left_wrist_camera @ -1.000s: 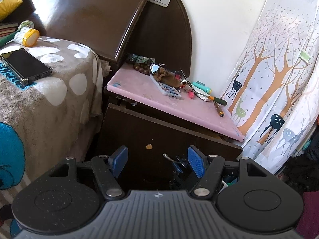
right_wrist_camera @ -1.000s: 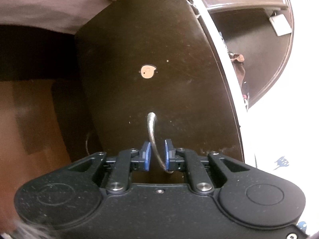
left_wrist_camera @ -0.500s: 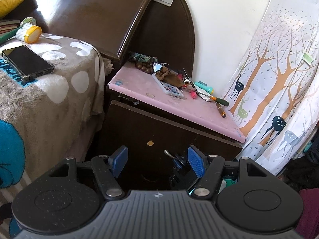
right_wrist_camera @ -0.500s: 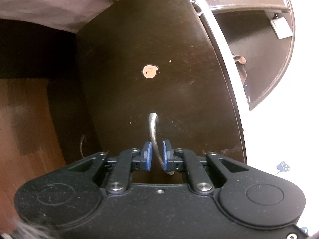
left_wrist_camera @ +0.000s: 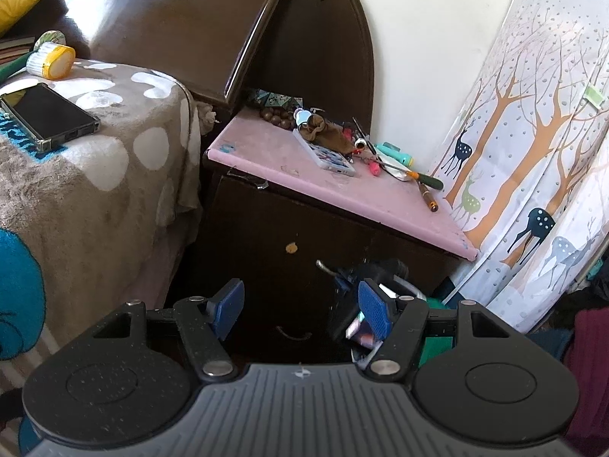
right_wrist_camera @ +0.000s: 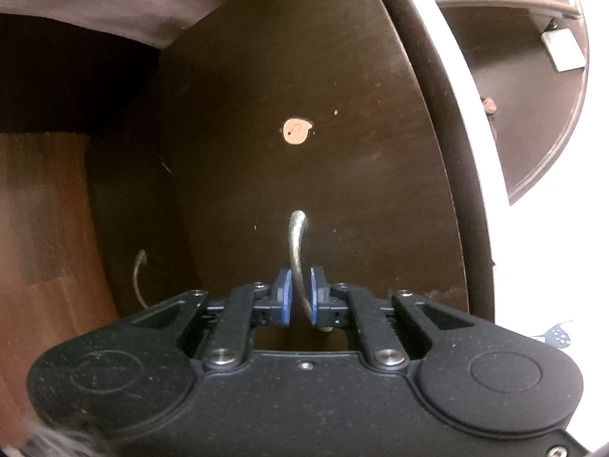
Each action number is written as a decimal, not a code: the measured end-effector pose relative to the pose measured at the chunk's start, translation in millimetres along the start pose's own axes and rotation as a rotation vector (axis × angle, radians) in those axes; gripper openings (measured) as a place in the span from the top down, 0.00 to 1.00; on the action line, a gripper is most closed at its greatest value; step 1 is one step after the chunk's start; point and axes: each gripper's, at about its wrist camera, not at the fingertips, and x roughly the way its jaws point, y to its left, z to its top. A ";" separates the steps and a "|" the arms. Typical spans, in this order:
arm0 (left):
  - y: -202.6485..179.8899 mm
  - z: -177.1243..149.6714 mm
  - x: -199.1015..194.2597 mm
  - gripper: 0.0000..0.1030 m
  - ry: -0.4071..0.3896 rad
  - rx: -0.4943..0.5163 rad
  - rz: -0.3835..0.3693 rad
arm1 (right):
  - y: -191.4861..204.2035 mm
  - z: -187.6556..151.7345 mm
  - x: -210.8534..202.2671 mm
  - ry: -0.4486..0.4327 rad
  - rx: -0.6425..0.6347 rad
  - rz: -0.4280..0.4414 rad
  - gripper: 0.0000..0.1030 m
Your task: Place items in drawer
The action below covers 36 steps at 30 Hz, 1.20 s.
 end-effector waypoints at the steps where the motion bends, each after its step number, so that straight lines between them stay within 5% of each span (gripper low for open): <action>1: -0.5 -0.2 0.4 0.36 0.001 0.004 0.001 | -4.5 2.2 3.7 0.008 0.012 0.015 0.97; 6: 0.3 0.2 1.8 0.36 0.004 0.003 0.011 | -15.7 1.4 0.5 0.038 0.040 0.059 0.88; 9: -1.1 -2.1 3.7 0.36 0.014 0.013 0.024 | -26.9 -3.3 -4.2 0.085 0.107 0.091 0.54; 12: -3.1 -4.9 5.7 0.36 0.025 0.026 0.039 | -32.8 -8.2 -18.1 0.101 0.139 0.134 0.47; 14: -4.4 -6.8 7.1 0.36 0.033 0.035 0.049 | -34.9 -11.6 -27.9 0.107 0.163 0.151 0.33; 20: -8.4 -12.4 11.3 0.36 0.055 0.061 0.079 | -38.6 -24.8 -50.3 0.163 0.308 0.232 0.25; 28: -17.6 -23.7 18.0 0.36 0.094 0.097 0.115 | -72.7 -61.7 -101.6 0.244 0.737 0.379 0.24; 36: -33.8 -36.3 17.4 0.30 0.102 0.096 0.154 | -82.8 -97.0 -164.6 0.286 0.929 0.356 0.22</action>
